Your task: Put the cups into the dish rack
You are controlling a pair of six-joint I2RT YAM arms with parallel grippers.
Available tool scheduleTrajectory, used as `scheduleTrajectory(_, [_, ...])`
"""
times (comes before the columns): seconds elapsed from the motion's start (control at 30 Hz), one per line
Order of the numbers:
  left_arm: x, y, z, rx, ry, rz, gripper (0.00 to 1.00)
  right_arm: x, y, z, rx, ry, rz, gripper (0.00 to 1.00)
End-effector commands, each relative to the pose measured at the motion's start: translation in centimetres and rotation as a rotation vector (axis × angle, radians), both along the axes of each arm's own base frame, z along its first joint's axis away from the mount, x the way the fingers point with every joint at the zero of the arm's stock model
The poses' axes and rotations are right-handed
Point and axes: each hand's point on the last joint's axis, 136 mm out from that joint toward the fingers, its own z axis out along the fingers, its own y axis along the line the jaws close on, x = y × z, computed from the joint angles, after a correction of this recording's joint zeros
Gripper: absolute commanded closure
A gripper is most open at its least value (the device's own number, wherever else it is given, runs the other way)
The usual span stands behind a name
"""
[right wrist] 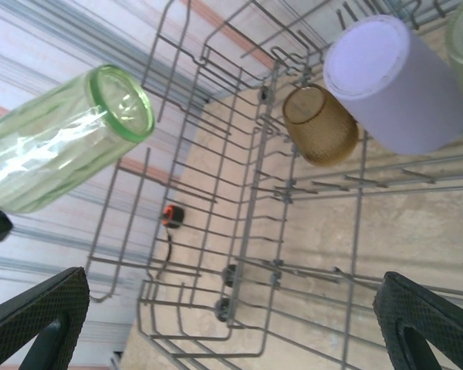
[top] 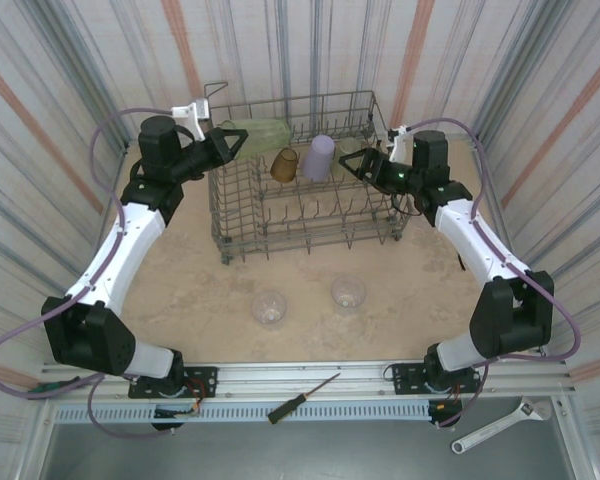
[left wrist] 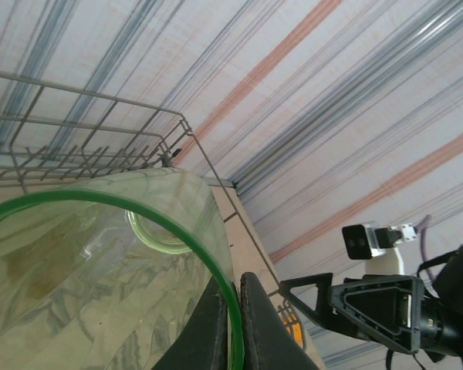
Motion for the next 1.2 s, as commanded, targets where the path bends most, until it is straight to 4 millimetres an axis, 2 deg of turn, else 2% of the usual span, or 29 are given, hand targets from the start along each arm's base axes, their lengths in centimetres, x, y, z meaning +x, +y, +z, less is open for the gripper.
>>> scheduleTrajectory(0.0, [-1.1, -0.7, 3.8, -0.08, -0.129, -0.065, 1.0, 0.1, 0.7, 0.5, 0.086, -0.007, 0.036, 0.01])
scheduleTrajectory(0.2, [-1.1, -1.2, 3.0, -0.149, -0.139, -0.097, 1.0, 0.1, 1.1, 1.3, 0.123, -0.033, 0.068, 0.01])
scheduleTrajectory(0.3, [-1.0, -1.7, 2.4, -0.179, -0.131, -0.125, 1.0, 0.2, 1.5, 2.3, 0.168, -0.059, 0.094, 0.01])
scheduleTrajectory(0.4, [-1.0, -2.5, 2.5, -0.198, -0.14, -0.164, 1.0, 0.6, 1.8, 3.0, 0.213, -0.067, 0.106, 0.01])
scheduleTrajectory(0.6, [-2.1, -5.3, 3.8, -0.19, -0.187, -0.292, 1.0, 1.5, 2.4, 3.5, 0.283, -0.067, 0.121, 0.01])
scheduleTrajectory(0.9, [-1.4, -7.5, 2.4, -0.223, -0.17, -0.344, 1.0, 2.6, 3.0, 4.7, 0.353, -0.098, 0.147, 0.01])
scheduleTrajectory(1.17, [-1.0, -8.1, 1.5, -0.271, -0.147, -0.378, 1.0, 3.5, 3.1, 5.6, 0.432, -0.099, 0.141, 0.01])
